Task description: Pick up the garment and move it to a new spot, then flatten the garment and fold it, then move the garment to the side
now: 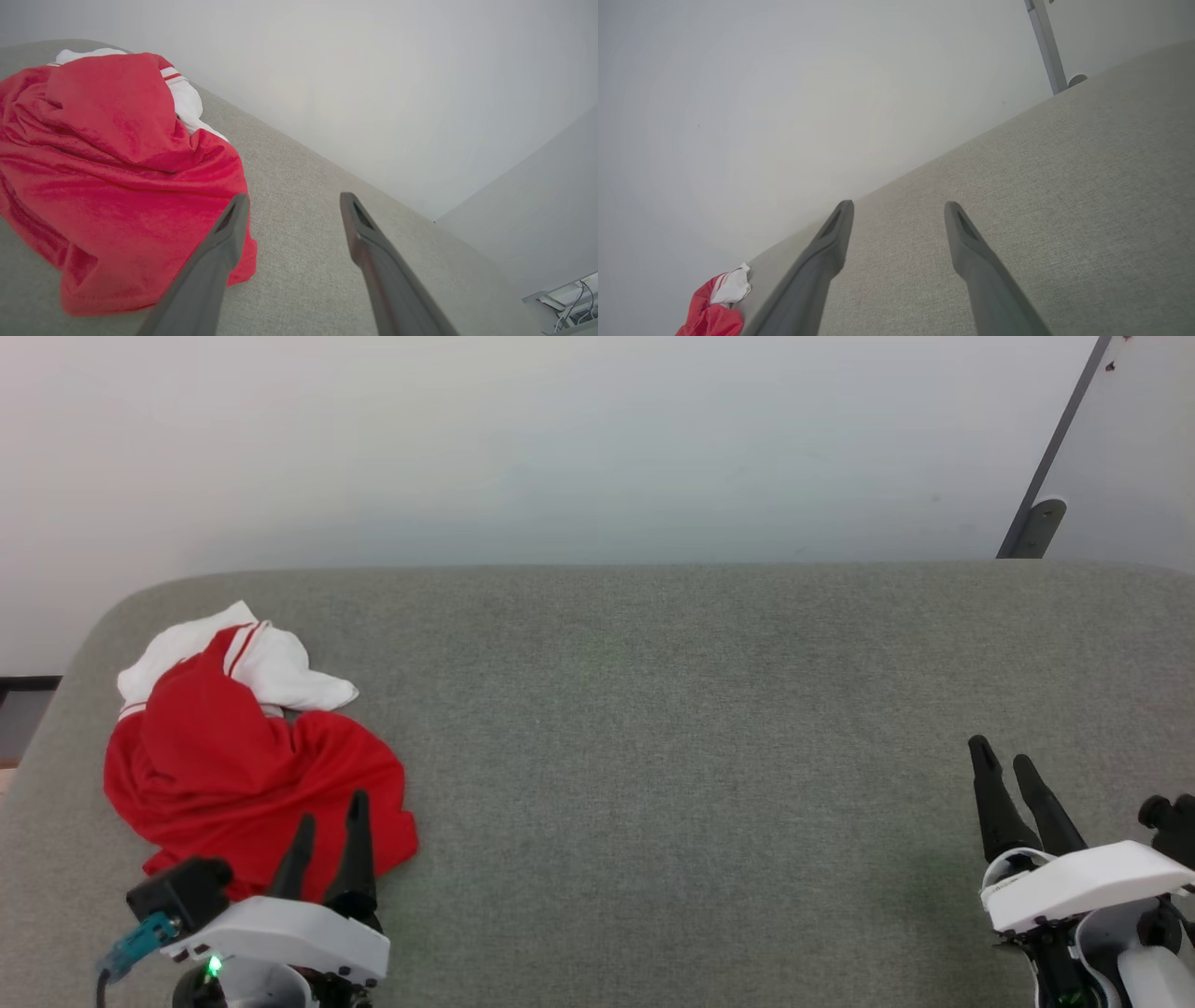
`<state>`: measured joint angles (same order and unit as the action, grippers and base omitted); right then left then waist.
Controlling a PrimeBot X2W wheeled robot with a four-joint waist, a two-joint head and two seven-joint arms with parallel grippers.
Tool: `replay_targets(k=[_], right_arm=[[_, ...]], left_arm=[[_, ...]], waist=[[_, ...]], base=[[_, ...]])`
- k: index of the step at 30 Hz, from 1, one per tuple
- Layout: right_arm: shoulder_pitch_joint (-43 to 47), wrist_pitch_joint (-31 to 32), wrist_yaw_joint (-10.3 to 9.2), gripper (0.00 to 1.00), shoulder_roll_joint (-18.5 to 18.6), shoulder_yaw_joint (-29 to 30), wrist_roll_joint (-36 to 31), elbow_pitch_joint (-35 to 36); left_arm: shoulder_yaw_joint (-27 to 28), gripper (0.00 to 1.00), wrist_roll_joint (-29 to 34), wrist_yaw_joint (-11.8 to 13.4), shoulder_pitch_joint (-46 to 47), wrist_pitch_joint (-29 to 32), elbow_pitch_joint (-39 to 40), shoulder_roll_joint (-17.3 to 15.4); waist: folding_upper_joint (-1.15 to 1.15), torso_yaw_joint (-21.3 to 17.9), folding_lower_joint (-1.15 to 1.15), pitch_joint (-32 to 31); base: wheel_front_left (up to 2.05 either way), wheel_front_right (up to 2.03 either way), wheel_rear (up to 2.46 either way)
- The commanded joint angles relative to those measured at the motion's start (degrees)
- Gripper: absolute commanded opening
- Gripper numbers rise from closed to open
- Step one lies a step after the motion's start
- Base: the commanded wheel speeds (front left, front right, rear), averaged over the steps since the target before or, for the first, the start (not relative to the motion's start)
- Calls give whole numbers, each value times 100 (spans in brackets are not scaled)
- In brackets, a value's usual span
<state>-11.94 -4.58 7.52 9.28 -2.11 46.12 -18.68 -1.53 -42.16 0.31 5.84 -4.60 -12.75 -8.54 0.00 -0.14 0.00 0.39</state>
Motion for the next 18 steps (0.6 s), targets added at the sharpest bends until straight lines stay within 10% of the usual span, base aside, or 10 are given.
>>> replay_targets(k=[1, 18], right_arm=[[-175, -50, -2, 100, 50, -24, -185, 22], [-377, -337, -3, 100, 30, 44, -1700, -171]], left_arm=[[-28, 100, 167, 41, 126, -50, 80, -74], [-436, 100, 1238, 418, 149, -336, 104, -357]], waist=[[0, -2, 0, -1], [0, -45, 0, -22]], base=[[0, 0, 0], [0, 0, 0]])
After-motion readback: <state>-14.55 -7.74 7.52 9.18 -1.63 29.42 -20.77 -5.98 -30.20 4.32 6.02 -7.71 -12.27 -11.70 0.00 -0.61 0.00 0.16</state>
